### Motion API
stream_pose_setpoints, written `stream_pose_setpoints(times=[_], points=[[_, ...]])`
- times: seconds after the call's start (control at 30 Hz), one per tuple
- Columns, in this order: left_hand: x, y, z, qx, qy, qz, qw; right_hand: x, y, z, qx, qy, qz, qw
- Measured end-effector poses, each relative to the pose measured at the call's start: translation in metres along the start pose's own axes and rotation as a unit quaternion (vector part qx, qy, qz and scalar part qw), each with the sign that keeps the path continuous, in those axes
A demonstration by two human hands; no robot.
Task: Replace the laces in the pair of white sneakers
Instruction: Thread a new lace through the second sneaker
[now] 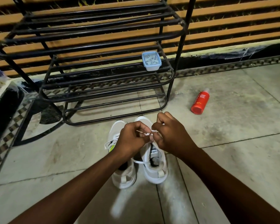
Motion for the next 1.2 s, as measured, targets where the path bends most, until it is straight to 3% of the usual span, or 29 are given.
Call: stream_pose_setpoints(times=[0.17, 0.33, 0.57, 0.67, 0.77, 0.87, 0.97, 1.07, 1.13, 1.2], points=[[0.000, 0.002, 0.001, 0.052, -0.001, -0.072, 0.996, -0.005, 0.003, -0.007, -0.033, 0.040, 0.008, 0.999], [-0.005, 0.005, -0.001, 0.093, -0.055, -0.085, 0.990, -0.008, 0.007, -0.015, -0.065, 0.043, 0.036, 0.996], [-0.003, 0.005, 0.001, 0.105, -0.053, -0.036, 0.992, -0.010, 0.007, -0.020, -0.078, 0.066, 0.072, 0.992], [-0.003, 0.012, 0.001, 0.009, -0.051, 0.085, 0.995, -0.011, 0.005, -0.020, -0.061, 0.076, 0.068, 0.993], [-0.004, 0.021, 0.003, -0.163, -0.081, 0.292, 0.939, -0.011, 0.004, -0.021, -0.054, 0.083, 0.073, 0.992], [-0.002, 0.017, 0.006, -0.195, -0.072, 0.327, 0.922, -0.011, 0.005, -0.023, -0.063, 0.085, 0.084, 0.991], [0.008, 0.018, 0.010, -0.166, 0.000, 0.277, 0.947, -0.011, 0.008, -0.025, -0.078, 0.096, 0.094, 0.988], [0.018, 0.019, 0.015, -0.070, -0.006, 0.070, 0.995, -0.012, 0.013, -0.029, -0.097, 0.105, 0.108, 0.984], [0.023, 0.020, 0.014, -0.007, -0.009, -0.087, 0.996, -0.014, 0.016, -0.030, -0.107, 0.109, 0.120, 0.981], [0.028, 0.017, 0.012, 0.059, -0.014, -0.172, 0.983, -0.015, 0.019, -0.031, -0.116, 0.111, 0.131, 0.978]])
Point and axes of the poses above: each hand's wrist, its own z-axis towards the middle knuckle, its own x-axis out of the back of the hand, y = z × x, the point moved 4 cm from there along z, towards the middle knuckle, and after that the axes turned 9 degrees about y, right-handed, at the moved point
